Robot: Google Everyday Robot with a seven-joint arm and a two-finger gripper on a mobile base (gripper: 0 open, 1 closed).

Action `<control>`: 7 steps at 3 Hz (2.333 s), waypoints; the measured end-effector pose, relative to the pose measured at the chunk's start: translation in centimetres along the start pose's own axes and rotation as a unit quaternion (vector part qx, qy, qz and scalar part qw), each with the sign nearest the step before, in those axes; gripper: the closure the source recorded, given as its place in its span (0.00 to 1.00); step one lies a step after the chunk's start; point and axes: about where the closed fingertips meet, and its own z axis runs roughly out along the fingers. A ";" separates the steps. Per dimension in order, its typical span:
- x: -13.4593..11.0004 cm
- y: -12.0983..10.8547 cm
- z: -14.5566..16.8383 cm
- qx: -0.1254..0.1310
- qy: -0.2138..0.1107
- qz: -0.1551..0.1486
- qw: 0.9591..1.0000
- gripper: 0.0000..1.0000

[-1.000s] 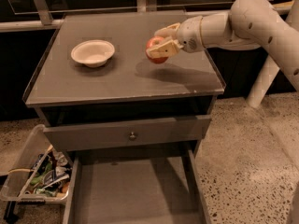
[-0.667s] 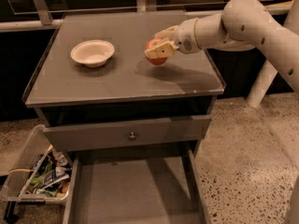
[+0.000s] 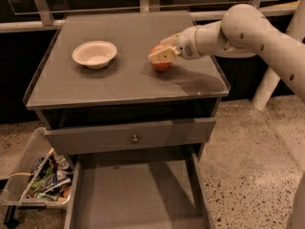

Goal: Pick apple from middle drawer and place on counter

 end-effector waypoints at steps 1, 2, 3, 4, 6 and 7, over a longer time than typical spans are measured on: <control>0.9 0.4 1.0 -0.005 0.001 0.014 1.000 1.00; 0.9 0.4 1.1 -0.005 0.001 0.015 1.000 0.85; 0.9 0.4 1.1 -0.005 0.001 0.015 1.000 0.61; 0.9 0.4 1.1 -0.005 0.001 0.015 1.000 0.38; 0.9 0.4 1.1 -0.006 0.001 0.015 1.000 0.00; 0.9 0.4 1.1 -0.006 0.001 0.015 1.000 0.00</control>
Offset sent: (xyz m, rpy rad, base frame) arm 0.0006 0.0055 -0.0127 0.0152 0.0261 -0.0041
